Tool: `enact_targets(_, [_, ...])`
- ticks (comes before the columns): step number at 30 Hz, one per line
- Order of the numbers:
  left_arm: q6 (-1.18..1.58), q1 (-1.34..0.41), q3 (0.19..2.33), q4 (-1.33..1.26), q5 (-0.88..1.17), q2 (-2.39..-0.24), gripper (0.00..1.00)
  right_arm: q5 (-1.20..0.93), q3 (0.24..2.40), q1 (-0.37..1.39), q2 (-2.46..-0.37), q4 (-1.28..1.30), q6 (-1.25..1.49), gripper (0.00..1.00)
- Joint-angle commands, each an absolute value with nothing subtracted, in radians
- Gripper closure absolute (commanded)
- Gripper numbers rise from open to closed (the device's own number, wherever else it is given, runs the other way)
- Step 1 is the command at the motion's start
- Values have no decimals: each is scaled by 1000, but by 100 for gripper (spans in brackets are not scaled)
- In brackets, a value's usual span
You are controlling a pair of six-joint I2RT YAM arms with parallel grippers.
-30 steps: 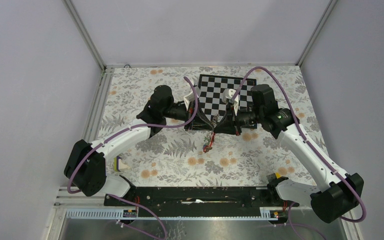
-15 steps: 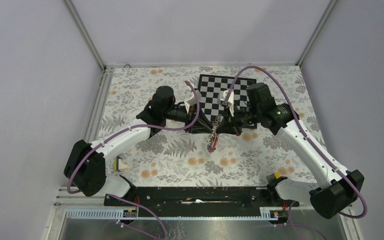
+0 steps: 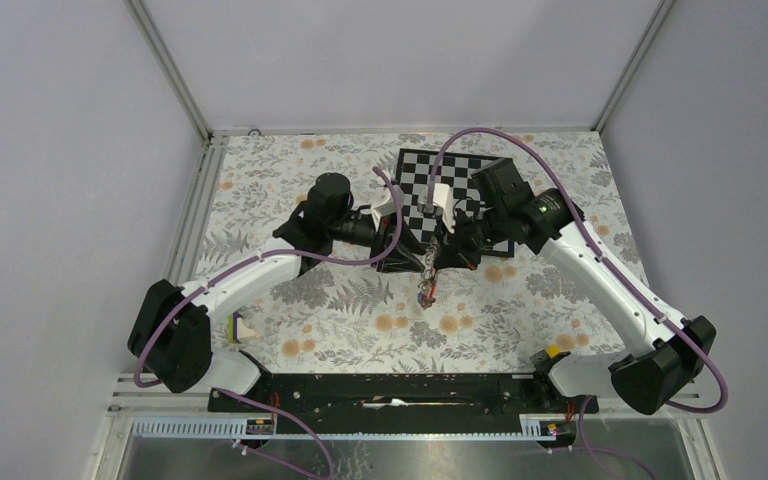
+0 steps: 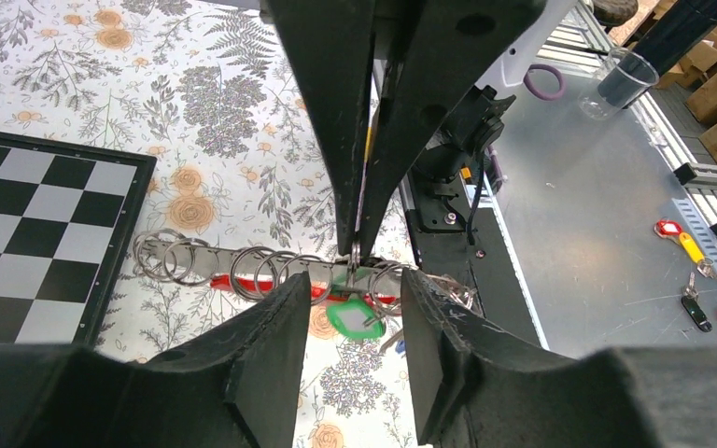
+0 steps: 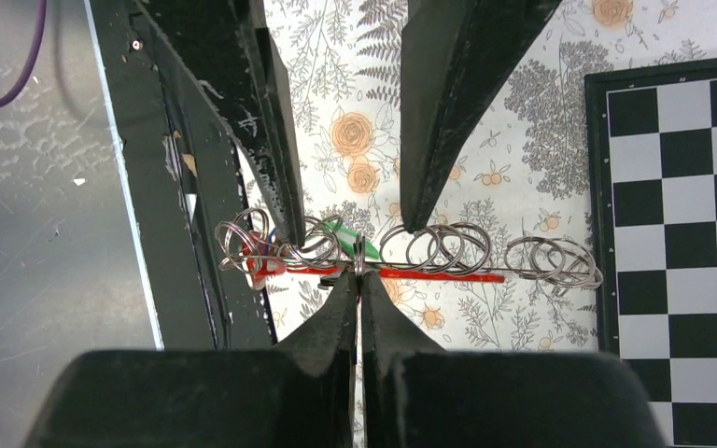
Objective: Put the keys on the keyring
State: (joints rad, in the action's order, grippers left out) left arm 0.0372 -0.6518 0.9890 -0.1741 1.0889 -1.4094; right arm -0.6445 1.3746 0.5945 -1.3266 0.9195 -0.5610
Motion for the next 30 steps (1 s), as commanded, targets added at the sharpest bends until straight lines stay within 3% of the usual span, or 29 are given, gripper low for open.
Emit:
enact_targets(1, [50,-664,1021,-249,1076,-1405,57,-630,1435,612,-1341,956,-577,100])
enact_targets(21, [89,-690,1009,-287,1084,-1438,83,-637,1412,615,-1332,925,-567,100])
enact_targets(23, [88,-690,1011,-287,1087,-1440,87,-636,1406,616,-1330,921,-566,100])
enact_targets(25, [91,-690,1012,-288,1091,-1441,98,-634,1400,616,-1329,914,-563,100])
enact_targets(27, [101,-690,1012,-290,1096,-1442,100,-631,1393,616,-1325,905,-558,100])
enact_targets(30, [119,-690,1014,-297,1109,-1438,100,-629,1381,614,-1311,885,-552,92])
